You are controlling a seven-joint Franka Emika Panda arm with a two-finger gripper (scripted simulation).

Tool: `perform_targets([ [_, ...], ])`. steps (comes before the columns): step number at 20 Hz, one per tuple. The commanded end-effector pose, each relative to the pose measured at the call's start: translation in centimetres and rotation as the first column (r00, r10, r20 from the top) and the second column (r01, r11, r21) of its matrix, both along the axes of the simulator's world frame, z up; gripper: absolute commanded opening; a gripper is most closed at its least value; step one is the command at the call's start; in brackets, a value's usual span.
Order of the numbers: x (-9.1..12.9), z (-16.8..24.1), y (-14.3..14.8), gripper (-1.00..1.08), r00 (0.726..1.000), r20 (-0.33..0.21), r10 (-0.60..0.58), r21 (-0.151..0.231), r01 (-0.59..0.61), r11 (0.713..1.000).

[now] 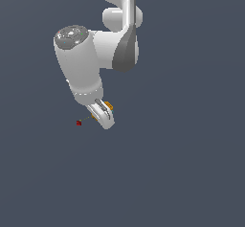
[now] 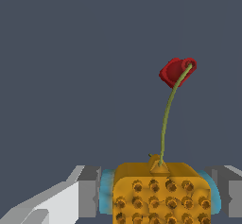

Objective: Pick up the object and move it to a goal position.

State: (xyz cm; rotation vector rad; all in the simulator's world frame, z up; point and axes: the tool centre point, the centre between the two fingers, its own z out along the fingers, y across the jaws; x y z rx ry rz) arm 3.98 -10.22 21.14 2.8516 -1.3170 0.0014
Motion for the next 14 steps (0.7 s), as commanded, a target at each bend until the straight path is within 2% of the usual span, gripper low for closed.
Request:
perform_targets([
  [1,1.0,1.5,-1.1,-1.00,1.000,0.000,0.001,0.000,-0.001,1.000],
  [14,4.7,6.6,-5.5,-1.00,1.000,-0.001,0.002,0.001,-0.002,1.000],
])
